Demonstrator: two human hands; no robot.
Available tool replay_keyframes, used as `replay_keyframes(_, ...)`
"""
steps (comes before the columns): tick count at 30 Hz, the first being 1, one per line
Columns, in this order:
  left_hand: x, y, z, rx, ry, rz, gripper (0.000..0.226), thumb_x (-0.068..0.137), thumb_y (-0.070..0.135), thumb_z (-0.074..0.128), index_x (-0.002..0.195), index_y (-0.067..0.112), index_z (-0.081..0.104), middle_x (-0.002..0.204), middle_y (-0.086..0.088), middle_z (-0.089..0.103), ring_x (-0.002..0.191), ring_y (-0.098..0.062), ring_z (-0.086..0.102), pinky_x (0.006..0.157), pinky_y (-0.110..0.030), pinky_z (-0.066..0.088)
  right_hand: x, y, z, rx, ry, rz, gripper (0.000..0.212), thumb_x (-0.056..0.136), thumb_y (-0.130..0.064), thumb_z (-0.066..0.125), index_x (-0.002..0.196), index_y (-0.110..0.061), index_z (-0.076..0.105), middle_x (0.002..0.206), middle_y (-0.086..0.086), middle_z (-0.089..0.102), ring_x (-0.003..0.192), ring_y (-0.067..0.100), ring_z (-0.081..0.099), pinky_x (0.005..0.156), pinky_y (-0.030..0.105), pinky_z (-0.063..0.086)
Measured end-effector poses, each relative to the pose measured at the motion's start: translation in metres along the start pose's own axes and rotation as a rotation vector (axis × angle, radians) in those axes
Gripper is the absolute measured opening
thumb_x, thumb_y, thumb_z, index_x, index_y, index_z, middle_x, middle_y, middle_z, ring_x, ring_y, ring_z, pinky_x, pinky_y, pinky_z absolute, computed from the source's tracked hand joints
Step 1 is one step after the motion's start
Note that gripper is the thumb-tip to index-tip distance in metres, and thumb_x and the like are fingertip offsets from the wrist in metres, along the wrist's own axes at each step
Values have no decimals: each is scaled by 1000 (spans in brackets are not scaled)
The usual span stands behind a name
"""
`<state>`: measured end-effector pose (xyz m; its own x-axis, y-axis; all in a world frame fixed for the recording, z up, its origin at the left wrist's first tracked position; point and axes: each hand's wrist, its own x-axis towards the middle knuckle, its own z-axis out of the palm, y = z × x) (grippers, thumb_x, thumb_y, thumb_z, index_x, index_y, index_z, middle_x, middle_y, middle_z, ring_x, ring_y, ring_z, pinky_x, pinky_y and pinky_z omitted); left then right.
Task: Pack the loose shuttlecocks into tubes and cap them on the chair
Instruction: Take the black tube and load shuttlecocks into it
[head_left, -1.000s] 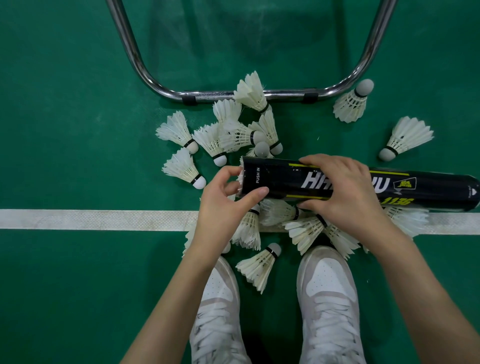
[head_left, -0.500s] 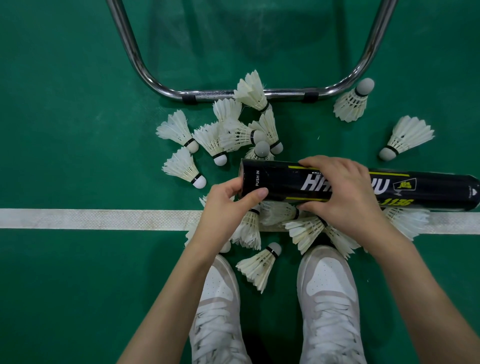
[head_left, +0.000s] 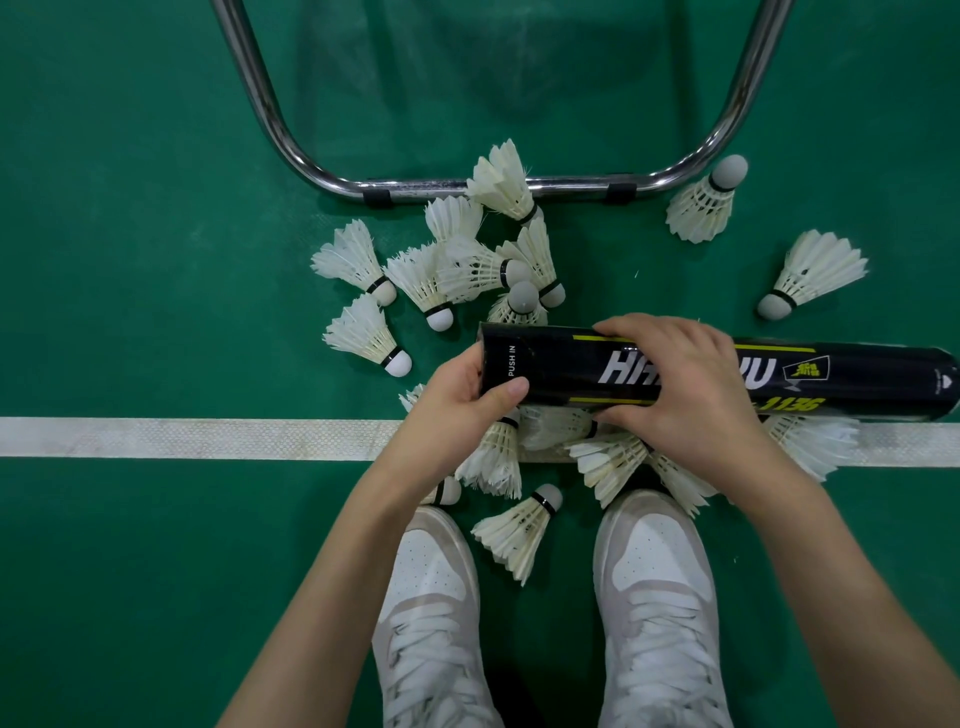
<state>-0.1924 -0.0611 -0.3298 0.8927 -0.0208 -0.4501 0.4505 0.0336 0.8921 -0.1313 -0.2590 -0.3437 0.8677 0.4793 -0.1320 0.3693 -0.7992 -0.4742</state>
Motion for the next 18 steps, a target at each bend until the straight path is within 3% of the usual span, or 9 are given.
replay_keyframes(5, -4, -2, -10, 20, 82, 11, 30, 88, 18, 60, 117, 23, 57, 113, 5, 68, 107, -5, 61, 92, -20, 47, 3, -2, -1, 7, -6, 1, 73, 64, -34, 80, 129, -31, 47, 130, -7, 51, 121, 18, 39, 100, 29, 15)
replay_keyframes(7, -6, -1, -18, -24, 169, 14, 37, 82, 25, 62, 119, 22, 56, 112, 3, 68, 106, -7, 62, 88, -19, 48, 4, -3, -2, 8, -3, 4, 73, 64, -35, 80, 129, -31, 47, 130, -7, 51, 122, 18, 38, 100, 29, 15)
replay_keyframes(10, -9, 1, -31, 31, 274, 92, 30, 88, 20, 58, 118, 16, 59, 111, 7, 67, 103, -2, 61, 85, -15, 46, 6, -4, -3, 7, -6, 8, 73, 65, -35, 79, 130, -31, 47, 131, -6, 51, 122, 19, 38, 100, 29, 15)
replay_keyframes(13, -5, -9, -46, 312, 426, 153, 26, 90, 22, 60, 116, 24, 61, 118, 17, 61, 115, -1, 51, 99, -23, 37, 6, -5, -3, 1, -15, 10, 73, 65, -34, 80, 130, -31, 46, 131, -6, 51, 123, 19, 38, 100, 30, 15)
replay_keyframes(16, 3, -24, -61, 757, 567, 220, 33, 88, 15, 62, 120, 21, 59, 135, 5, 49, 130, -16, 33, 108, -31, 24, 6, -5, -1, -13, -24, 8, 74, 65, -34, 80, 130, -31, 46, 131, -6, 51, 123, 19, 39, 101, 32, 16)
replay_keyframes(18, 8, -31, -67, 871, 604, 175, 41, 88, 13, 62, 128, 18, 54, 147, -5, 36, 138, -23, 22, 113, -38, 17, 6, -4, -1, -17, -29, 7, 74, 65, -35, 80, 130, -31, 46, 131, -6, 51, 122, 19, 39, 101, 32, 16)
